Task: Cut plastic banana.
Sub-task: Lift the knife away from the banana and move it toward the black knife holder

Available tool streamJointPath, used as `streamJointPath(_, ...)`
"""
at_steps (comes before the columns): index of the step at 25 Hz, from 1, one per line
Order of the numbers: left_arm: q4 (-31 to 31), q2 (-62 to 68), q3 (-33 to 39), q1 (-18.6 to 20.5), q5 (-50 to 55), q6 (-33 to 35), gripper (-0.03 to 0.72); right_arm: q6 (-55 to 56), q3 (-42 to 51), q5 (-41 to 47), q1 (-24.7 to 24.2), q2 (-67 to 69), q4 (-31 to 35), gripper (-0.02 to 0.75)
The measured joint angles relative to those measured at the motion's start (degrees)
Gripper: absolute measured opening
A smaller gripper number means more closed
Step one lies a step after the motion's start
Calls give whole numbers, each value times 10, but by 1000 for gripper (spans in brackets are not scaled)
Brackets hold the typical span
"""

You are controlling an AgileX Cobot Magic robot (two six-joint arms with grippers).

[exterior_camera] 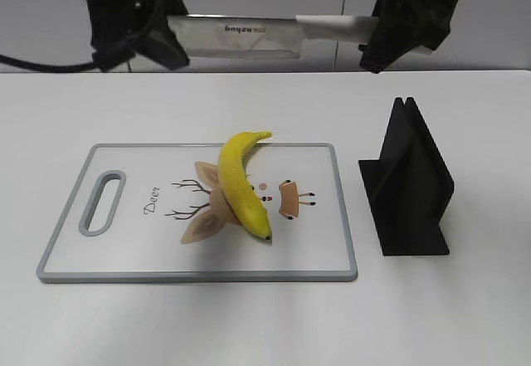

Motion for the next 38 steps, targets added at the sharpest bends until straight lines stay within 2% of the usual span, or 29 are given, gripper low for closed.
streamJointPath(7, 1, -84, 0, -1, -61, -14, 537, 112, 4, -5, 13, -38, -70, 179)
streamJointPath(10, 21, -112, 0, -1, -81, -70, 537, 139, 5, -5, 13, -54, -71, 179)
streamJointPath(13, 92, -134, 0, -1, -94, -169, 537, 164, 17, -6, 13, -82, -75, 179)
streamJointPath(18, 274, -155, 0, -1, -70, -458, 537, 207, 102, -7, 13, -151, -78, 179)
streamJointPath(22, 361, -162, 1, -1, 5, -594, 537, 269, 201, -33, 13, -218, -79, 179)
streamJointPath(28, 371, -176, 5, 11, 83, -691, 537, 384, 313, -90, 13, -305, -79, 179)
streamJointPath(31, 351, -192, 5, 28, 89, -703, 537, 480, 351, -120, 13, -344, -84, 179)
streamJointPath(35, 335, -222, 6, 57, 91, -704, 537, 608, 392, -147, 13, -374, -132, 179)
streamJointPath(38, 331, -257, 28, 81, 90, -704, 537, 654, 425, -151, 13, -382, -147, 179)
